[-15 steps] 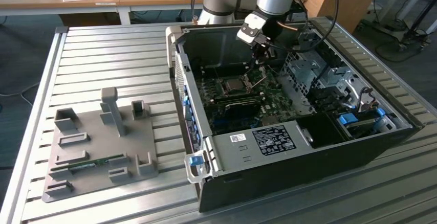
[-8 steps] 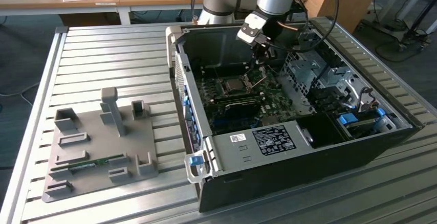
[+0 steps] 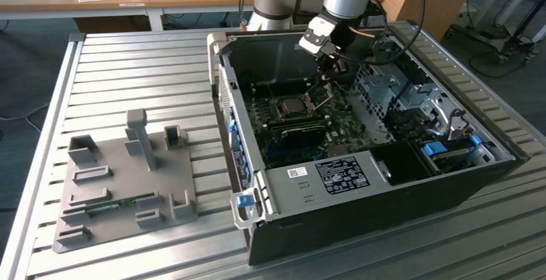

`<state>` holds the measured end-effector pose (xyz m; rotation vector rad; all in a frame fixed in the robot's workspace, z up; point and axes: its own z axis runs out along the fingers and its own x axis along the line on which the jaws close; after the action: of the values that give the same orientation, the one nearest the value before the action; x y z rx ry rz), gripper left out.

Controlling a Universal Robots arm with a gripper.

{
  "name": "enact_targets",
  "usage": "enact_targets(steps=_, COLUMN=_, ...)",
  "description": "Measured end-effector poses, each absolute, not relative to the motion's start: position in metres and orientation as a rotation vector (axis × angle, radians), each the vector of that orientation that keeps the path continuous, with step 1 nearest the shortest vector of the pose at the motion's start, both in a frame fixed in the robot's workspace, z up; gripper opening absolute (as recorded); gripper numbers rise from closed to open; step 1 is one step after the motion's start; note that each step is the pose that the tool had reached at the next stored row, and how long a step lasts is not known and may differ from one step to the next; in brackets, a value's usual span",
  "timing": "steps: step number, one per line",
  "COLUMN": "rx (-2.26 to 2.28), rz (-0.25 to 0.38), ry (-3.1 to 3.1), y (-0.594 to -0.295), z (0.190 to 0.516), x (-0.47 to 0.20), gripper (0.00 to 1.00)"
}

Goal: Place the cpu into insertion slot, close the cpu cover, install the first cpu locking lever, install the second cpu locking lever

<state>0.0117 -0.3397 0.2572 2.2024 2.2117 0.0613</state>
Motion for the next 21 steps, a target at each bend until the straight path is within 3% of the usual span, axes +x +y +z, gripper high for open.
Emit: enact_targets(steps=21, rx=2.202, rz=0.061, ry=2.212, y=-0.3397, z=0.2572, x=0.0202, gripper=0.11)
